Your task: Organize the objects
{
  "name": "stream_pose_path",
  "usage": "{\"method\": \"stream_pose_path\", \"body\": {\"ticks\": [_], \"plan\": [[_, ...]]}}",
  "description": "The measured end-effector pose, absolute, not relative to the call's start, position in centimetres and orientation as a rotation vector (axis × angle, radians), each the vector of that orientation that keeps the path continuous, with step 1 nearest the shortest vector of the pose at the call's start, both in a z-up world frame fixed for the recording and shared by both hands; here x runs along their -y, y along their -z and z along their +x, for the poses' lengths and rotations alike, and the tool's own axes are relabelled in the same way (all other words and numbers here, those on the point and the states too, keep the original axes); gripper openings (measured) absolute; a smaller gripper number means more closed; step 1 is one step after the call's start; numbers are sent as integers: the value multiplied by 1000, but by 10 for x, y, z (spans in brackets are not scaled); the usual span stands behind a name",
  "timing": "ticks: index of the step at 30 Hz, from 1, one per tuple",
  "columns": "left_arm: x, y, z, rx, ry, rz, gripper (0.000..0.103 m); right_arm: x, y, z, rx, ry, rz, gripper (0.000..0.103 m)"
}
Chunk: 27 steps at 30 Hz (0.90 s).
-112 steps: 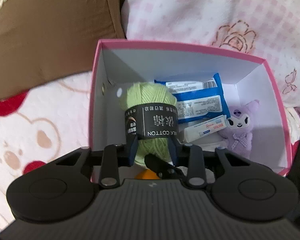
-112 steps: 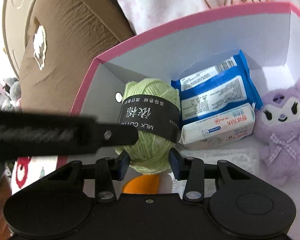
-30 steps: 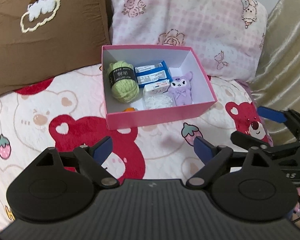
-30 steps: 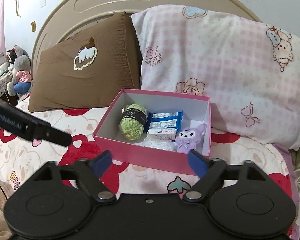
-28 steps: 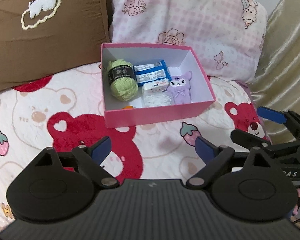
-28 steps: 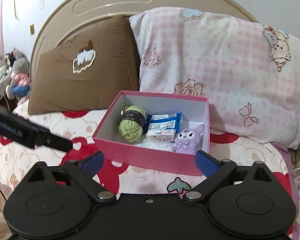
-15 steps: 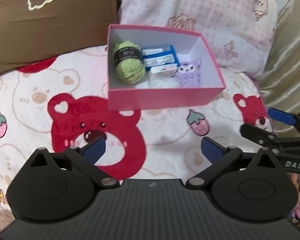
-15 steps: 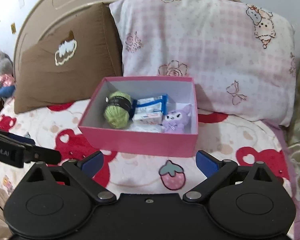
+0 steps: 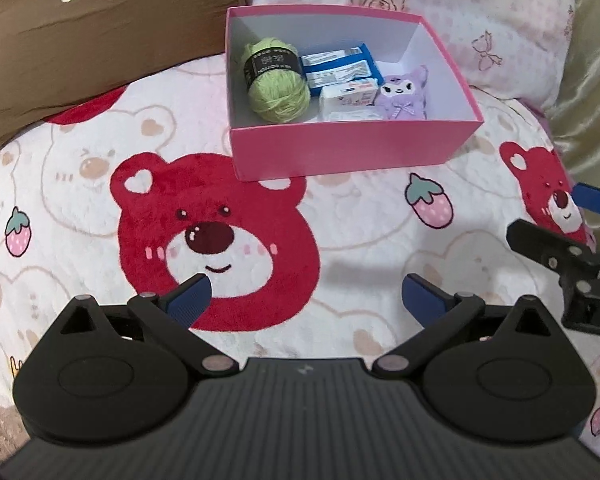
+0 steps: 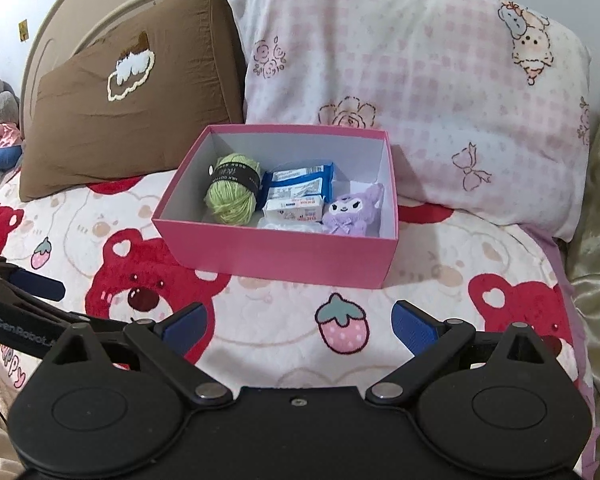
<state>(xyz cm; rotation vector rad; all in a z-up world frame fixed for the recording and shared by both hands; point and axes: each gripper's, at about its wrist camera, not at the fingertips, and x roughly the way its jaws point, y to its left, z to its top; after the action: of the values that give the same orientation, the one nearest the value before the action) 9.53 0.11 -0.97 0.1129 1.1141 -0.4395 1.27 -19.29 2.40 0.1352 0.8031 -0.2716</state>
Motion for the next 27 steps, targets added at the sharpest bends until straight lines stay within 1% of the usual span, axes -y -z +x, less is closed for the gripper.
{"method": "stream_pose_path", "body": {"ticks": [13,27], "plan": [[1,0,83,-1037,410,125,103,192,-18,12,-843,278,169,100],[0,-3,80,-1013,339,152,103,190,-16,9,-854,302,151,100]]}}
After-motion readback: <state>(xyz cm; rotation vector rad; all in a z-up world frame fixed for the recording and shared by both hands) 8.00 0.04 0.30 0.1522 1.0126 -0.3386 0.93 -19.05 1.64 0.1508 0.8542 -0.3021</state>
